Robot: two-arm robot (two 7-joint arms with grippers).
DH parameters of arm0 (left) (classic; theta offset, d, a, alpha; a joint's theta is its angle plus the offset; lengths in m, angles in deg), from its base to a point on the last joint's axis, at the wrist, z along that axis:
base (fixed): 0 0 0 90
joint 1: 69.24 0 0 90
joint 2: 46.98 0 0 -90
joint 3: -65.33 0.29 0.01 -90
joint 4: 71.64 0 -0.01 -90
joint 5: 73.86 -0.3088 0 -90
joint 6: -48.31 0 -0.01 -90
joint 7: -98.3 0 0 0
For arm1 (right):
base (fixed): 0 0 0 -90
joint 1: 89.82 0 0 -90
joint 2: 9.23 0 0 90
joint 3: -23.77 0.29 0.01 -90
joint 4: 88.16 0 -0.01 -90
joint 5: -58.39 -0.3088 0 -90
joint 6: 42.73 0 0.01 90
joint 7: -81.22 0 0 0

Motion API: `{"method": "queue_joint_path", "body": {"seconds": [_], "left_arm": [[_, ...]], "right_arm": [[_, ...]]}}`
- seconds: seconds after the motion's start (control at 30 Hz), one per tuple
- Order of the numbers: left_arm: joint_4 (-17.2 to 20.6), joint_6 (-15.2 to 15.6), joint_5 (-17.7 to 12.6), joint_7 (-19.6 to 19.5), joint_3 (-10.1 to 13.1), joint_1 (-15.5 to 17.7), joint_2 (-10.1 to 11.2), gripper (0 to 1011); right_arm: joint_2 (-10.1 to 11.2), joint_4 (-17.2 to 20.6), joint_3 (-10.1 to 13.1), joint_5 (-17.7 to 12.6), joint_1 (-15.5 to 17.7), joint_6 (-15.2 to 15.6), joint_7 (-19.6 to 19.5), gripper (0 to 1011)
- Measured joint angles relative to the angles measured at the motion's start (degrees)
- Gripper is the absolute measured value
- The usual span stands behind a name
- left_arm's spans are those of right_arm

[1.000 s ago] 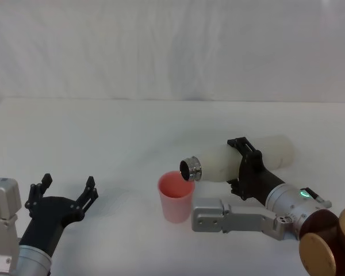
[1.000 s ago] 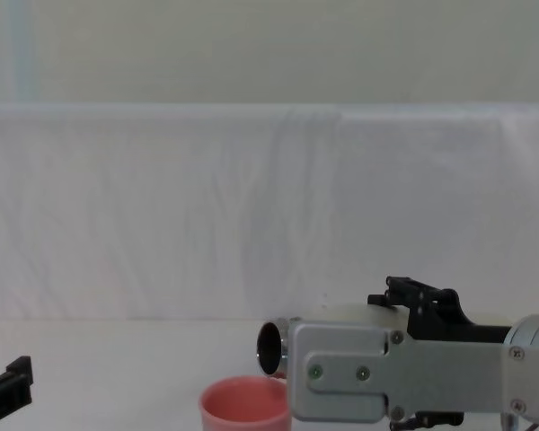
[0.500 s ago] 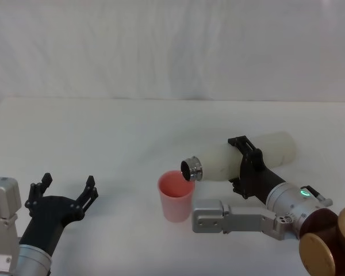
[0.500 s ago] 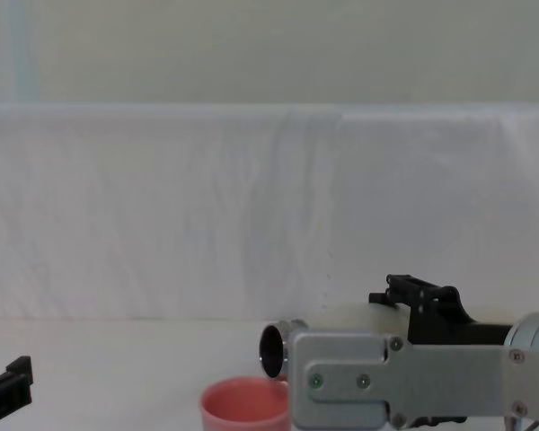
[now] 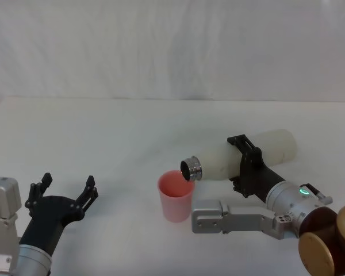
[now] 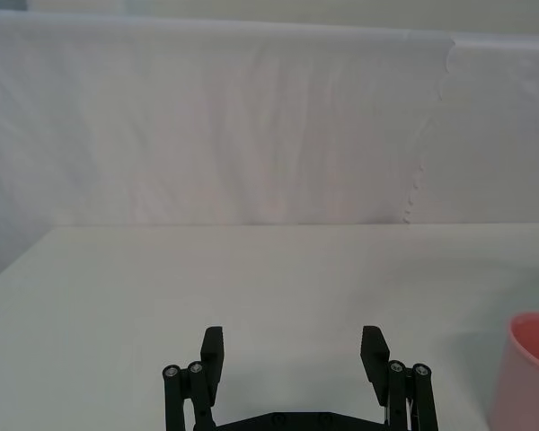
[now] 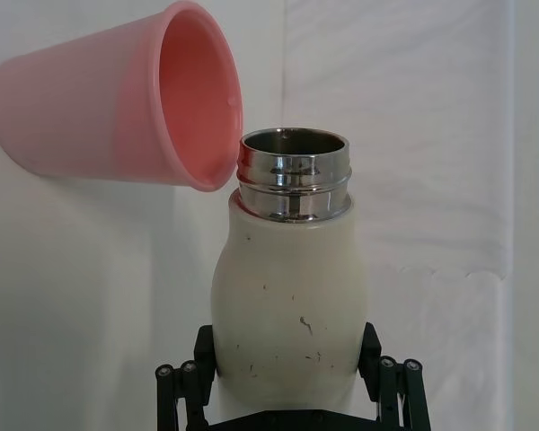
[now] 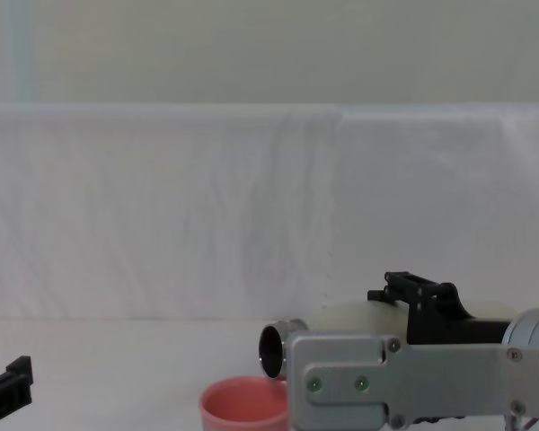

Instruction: Grasp the thermos with one hand and pour water into the cup lid.

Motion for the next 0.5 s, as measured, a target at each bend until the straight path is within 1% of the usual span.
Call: {"method": "queue_joint_path", "body": {"seconds": [0.23, 0.5], "left_arm": [[0.0, 0.0, 0.0, 0.0, 0.0, 0.0, 0.0, 1001], [0.0, 0.0, 0.0, 0.0, 0.0, 0.0, 0.0, 1001]], "right_arm": [[0.0, -0.4, -0.8, 1.1, -0.7, 0.0, 0.3, 959], [-0.1, -0.6, -1.1, 1.7, -1.2, 0.1, 0.4, 959]]}}
